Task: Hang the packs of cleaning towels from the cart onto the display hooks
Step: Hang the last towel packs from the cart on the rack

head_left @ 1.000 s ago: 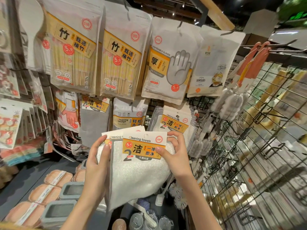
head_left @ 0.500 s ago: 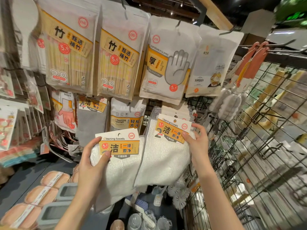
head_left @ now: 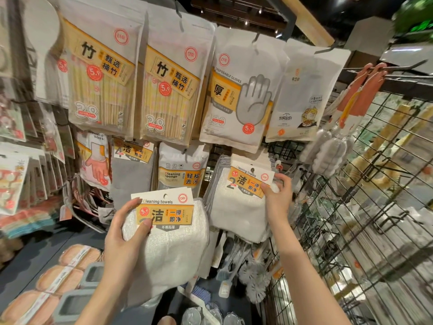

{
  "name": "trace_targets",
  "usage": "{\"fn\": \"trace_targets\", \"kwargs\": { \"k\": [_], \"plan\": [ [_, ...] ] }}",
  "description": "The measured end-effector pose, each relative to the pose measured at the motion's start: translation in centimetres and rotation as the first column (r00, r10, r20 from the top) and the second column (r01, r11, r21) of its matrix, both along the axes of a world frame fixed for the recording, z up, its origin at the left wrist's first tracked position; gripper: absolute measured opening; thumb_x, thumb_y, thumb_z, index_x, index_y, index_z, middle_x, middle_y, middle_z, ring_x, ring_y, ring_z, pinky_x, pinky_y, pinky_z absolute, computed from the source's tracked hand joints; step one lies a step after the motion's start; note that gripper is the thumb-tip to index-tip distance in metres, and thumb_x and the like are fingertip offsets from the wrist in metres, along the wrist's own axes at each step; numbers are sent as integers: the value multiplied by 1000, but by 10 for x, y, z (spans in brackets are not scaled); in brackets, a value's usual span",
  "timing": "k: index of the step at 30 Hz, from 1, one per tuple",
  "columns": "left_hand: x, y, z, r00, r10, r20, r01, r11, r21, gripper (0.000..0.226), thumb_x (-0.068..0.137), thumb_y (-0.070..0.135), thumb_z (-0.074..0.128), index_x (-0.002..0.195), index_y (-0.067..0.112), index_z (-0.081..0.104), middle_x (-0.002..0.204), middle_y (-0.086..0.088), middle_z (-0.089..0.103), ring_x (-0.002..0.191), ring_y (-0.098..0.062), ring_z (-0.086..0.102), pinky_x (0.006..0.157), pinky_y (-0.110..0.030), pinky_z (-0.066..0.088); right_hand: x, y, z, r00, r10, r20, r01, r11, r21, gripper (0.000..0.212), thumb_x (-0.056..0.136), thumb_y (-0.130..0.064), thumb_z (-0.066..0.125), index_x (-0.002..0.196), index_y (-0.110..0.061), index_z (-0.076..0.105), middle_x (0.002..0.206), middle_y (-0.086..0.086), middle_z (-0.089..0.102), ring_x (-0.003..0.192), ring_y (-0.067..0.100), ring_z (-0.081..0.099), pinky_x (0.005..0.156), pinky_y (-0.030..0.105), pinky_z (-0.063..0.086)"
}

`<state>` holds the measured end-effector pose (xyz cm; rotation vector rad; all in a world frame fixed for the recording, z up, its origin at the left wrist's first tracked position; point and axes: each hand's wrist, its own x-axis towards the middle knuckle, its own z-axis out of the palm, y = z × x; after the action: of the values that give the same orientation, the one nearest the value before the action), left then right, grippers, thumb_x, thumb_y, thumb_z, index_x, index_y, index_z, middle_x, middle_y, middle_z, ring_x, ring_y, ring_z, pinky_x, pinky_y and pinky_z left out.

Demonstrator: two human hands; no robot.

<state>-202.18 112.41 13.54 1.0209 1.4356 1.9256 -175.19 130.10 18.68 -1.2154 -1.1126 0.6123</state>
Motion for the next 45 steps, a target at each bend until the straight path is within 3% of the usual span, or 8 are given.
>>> {"fn": "trace_targets", "kwargs": {
  "k": [3,8,21,26,28,33,38,45],
  "plan": [
    [0,0,2,1000,-9,-4,9,1000,14,54,87,9,67,101,60,59,109,41,59,104,24,50,83,-5,40,-6,9,-4,996,-86,38,86,996,11,35,78,-6,73,100,-22,51,87,-10,56,76,-2,56,61,8,43],
    [-1,2,4,1000,9,-13,-9,1000,11,54,86,7,69,99,59,60,105,41,61,97,25,52,72,5,39,-14,25,-6,982,-167,89,173,983,-66,34,79,-19,74,100,-25,48,91,-15,52,92,18,57,81,43,49],
    [2,5,0,1000,-8,-14,8,999,-47,50,80,15,75,112,50,59,119,31,59,116,0,54,97,-34,42,-10,12,1,934,-195,300,225,972,-66,31,86,-26,66,112,-17,52,119,0,55,111,22,52,83,37,44],
    [9,4,6,1000,-27,-9,27,1000,0,53,79,8,75,112,46,59,108,43,57,105,16,54,89,-16,43,0,-14,8,953,-156,260,162,987,0,35,86,-20,66,119,-21,54,124,-2,55,116,14,48,93,28,37],
    [12,3,7,999,-37,3,37,999,7,54,79,7,75,113,45,59,108,43,57,107,19,51,90,-10,40,2,-28,13,965,-120,234,120,993,14,33,86,-20,66,117,-22,55,121,-4,56,112,10,49,90,23,36],
    [24,0,10,993,-100,66,99,995,14,54,80,5,74,113,45,60,124,14,62,120,-5,54,105,-34,41,-13,-73,18,954,185,235,-174,983,-67,23,88,-18,62,111,-22,58,108,-12,60,105,7,56,92,19,42],
    [32,-1,10,986,-149,78,148,989,11,56,79,5,75,114,47,60,126,10,62,121,-10,55,108,-44,41,-45,-106,20,856,475,202,-440,876,-196,24,85,-15,66,108,-22,62,105,-9,64,98,1,58,86,14,45],
    [36,2,7,985,-154,76,153,988,20,61,75,4,79,117,43,59,125,6,64,119,-14,58,106,-49,42,-64,-117,13,837,502,217,-452,859,-243,31,79,-7,72,102,-23,59,99,-7,63,96,6,56,81,16,46]
  ]
}}
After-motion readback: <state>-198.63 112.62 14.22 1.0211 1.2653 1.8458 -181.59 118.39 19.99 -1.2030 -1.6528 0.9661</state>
